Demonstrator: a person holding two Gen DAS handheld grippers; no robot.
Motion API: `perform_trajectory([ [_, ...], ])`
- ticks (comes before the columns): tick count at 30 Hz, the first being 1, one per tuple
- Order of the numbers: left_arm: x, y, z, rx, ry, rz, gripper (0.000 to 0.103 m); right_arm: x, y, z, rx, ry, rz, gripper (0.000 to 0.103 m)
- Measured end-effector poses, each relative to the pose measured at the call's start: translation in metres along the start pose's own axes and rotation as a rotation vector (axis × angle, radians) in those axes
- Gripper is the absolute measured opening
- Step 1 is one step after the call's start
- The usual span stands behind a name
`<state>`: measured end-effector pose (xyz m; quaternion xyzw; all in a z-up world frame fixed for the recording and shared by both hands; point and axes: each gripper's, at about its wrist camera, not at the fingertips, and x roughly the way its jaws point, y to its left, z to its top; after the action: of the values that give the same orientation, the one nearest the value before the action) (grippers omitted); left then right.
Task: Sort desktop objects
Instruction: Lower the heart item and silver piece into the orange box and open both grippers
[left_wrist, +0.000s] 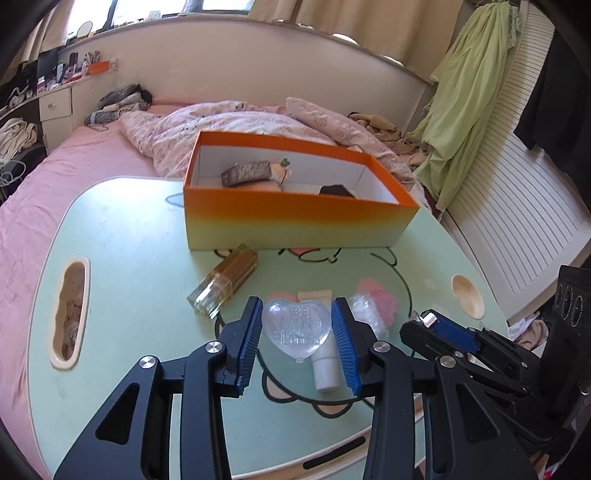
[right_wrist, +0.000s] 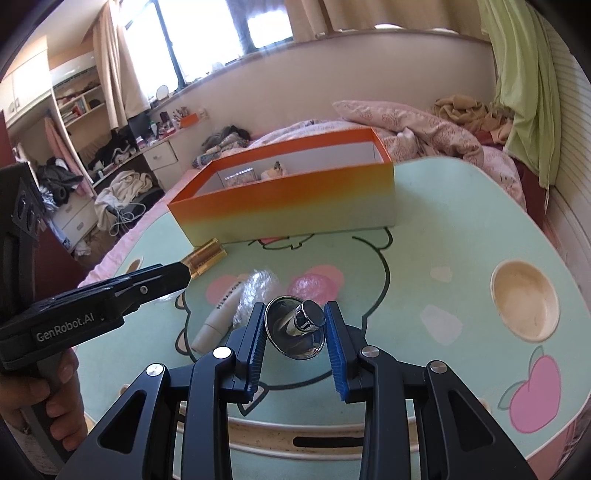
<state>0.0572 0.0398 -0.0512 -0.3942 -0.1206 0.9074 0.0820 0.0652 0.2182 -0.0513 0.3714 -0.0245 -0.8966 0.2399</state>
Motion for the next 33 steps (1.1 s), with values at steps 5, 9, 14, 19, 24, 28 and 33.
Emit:
perform_trajectory([
  [5, -0.005, -0.004, 0.014, 0.013, -0.025, -0.007, 0.04, -0.002, 0.003, 0.013, -0.025, -0.02, -0.006, 0.03],
  [9, -0.005, -0.007, 0.028, 0.025, -0.033, -0.018, 0.04, -0.002, 0.005, 0.025, -0.042, -0.038, -0.005, 0.03],
  [14, -0.003, -0.013, 0.049, 0.045, -0.054, -0.019, 0.04, 0.0, 0.006, 0.044, -0.073, -0.068, -0.008, 0.03],
  [19, 0.002, -0.018, 0.072, 0.059, -0.077, -0.016, 0.04, 0.003, -0.002, 0.071, -0.077, -0.098, -0.012, 0.03],
  [24, 0.024, -0.017, 0.094, 0.048, -0.051, -0.025, 0.04, 0.02, -0.006, 0.098, -0.078, -0.1, -0.013, 0.03],
  [28, 0.046, -0.011, 0.114, 0.026, -0.005, -0.028, 0.04, 0.046, -0.005, 0.121, -0.104, -0.078, -0.03, 0.03],
  [33, 0.07, 0.002, 0.129, 0.02, 0.037, 0.016, 0.04, 0.084, -0.004, 0.136, -0.114, -0.007, -0.019, 0.03],
])
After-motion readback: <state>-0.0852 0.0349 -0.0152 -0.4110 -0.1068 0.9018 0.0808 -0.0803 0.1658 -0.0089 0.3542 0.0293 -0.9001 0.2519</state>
